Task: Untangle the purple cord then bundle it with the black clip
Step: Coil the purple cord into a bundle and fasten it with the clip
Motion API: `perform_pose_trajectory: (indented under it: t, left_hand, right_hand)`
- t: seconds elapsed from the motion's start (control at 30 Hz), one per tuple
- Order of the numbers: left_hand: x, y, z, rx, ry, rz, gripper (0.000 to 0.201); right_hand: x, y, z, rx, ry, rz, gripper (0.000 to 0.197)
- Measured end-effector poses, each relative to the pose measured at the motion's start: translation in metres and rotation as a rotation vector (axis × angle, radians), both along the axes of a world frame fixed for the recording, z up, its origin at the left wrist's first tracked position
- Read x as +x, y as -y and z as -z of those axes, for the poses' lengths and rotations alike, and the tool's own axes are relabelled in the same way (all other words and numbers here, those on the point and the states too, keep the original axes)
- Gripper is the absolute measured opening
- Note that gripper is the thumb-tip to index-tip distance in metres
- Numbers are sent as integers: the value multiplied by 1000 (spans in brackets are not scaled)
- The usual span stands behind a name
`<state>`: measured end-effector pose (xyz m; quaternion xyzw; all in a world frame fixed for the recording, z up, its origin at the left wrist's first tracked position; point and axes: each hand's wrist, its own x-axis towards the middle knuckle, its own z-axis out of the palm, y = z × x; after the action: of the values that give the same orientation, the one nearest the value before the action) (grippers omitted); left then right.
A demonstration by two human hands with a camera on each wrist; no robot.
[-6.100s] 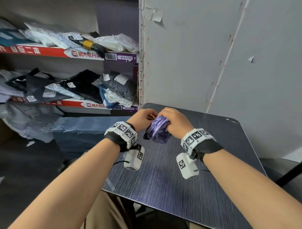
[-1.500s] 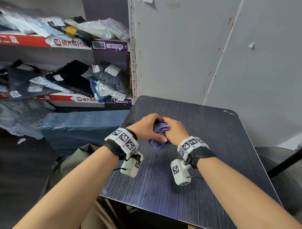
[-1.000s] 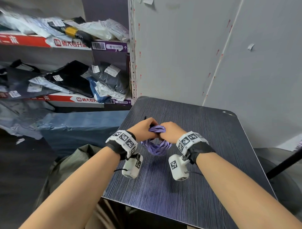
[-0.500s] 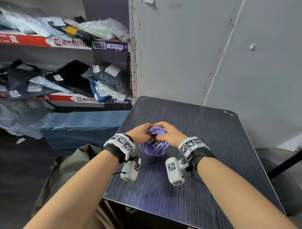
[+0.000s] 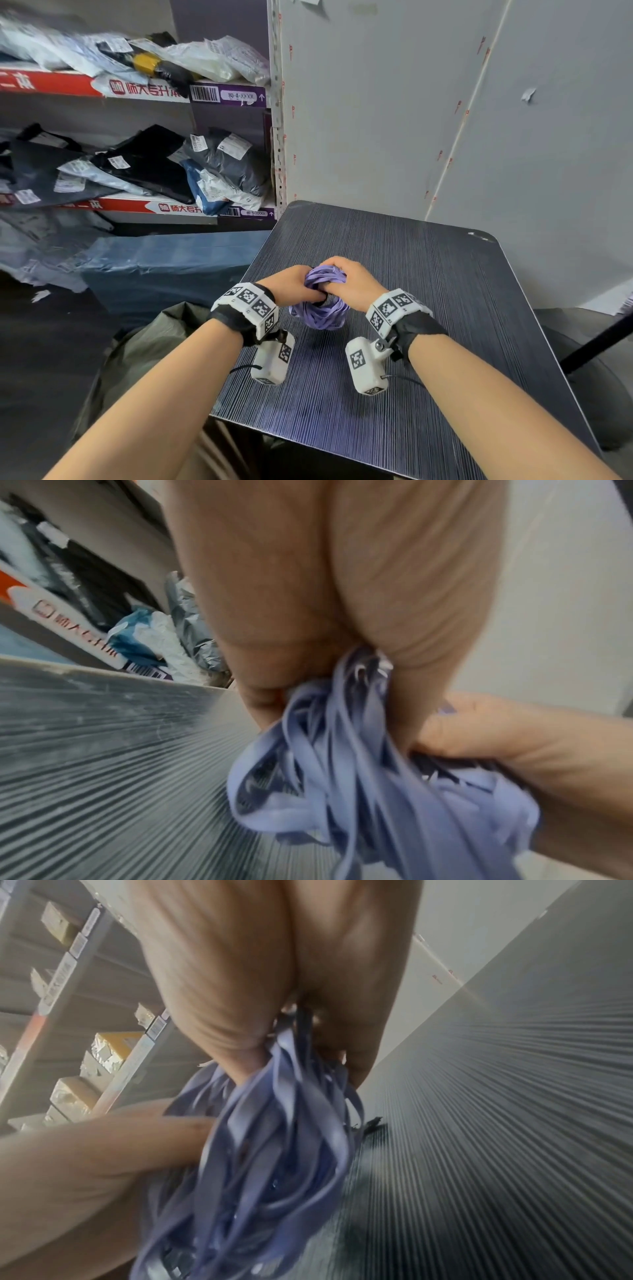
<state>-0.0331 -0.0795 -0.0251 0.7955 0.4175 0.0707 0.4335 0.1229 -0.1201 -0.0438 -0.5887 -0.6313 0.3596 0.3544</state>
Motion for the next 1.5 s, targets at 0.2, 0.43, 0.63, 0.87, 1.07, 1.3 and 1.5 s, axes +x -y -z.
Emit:
perform_pose_trajectory:
  t: [0.2,0.43,0.63,0.87,1.07,1.3,1.5]
  left_hand:
    - [1,0,11,171,-62,-71,18]
    - [1,-4,14,137,-31,-236,23]
    - [8,1,13,129,18,-284,24]
    - [4,1,4,33,105,-261,16]
    - [0,1,5,13,126,-265,17]
    - [2,-1,11,57,128,-295,16]
    - [7,-1,13,172,65,-242,15]
  right_hand:
    - [1,3,6,55,339,116,40]
    - [-16,19,-15,280,536,14,9]
    - [-22,19,-7,128,720,133,26]
    - [-17,15,4,119,320,211,10]
    - [-7,18,4,103,133,228,13]
    - [2,27,12,58,131,90,25]
    - [2,29,7,212,88,65,17]
